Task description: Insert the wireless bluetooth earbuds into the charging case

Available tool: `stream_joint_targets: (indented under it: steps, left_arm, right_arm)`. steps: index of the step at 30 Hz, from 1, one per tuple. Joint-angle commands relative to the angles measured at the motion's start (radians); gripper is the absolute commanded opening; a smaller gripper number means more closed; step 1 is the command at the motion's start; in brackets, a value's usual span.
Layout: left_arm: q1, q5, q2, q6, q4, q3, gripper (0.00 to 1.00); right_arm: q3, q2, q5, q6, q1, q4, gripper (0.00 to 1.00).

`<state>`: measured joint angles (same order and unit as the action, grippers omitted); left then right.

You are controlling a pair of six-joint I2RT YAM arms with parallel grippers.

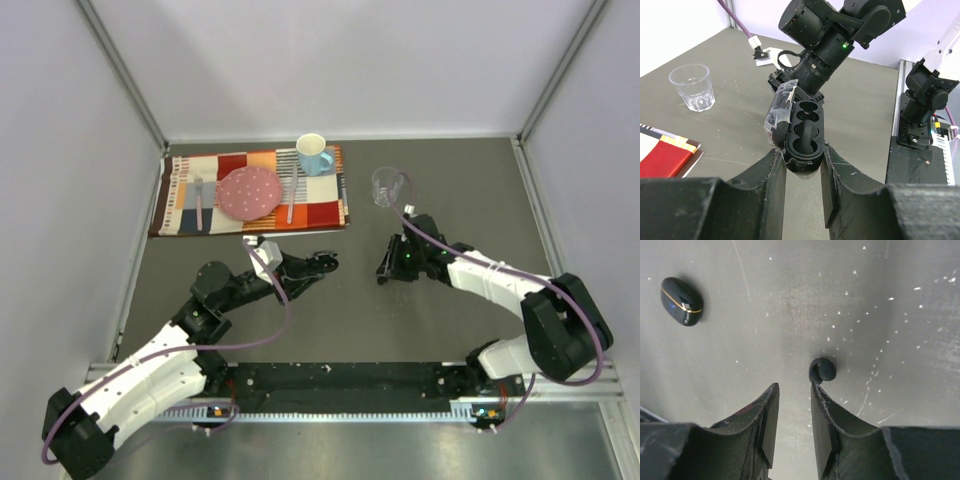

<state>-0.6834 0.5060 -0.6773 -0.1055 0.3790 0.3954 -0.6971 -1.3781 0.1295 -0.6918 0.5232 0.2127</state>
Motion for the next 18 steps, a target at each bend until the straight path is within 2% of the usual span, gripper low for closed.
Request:
stream_joint_targets:
  steps: [1,9,18]
  left_arm:
    - [-0.002,-0.008,-0.011,-0.002,0.034,0.000,0.00]
    - [-0.002,-0.012,0.001,0.001,0.021,0.000,0.00]
    - [-0.002,-0.021,0.005,0.004,0.017,-0.004,0.00]
  right_arm:
    - [-0.065,-0.015,0.055,-0.034,0.004,-0.027,0.32]
    - [-0.074,-0.111,0.055,-0.054,0.009,-0.022,0.30]
    - [-0.070,-0.121,0.016,-0.037,0.009,-0.003,0.29]
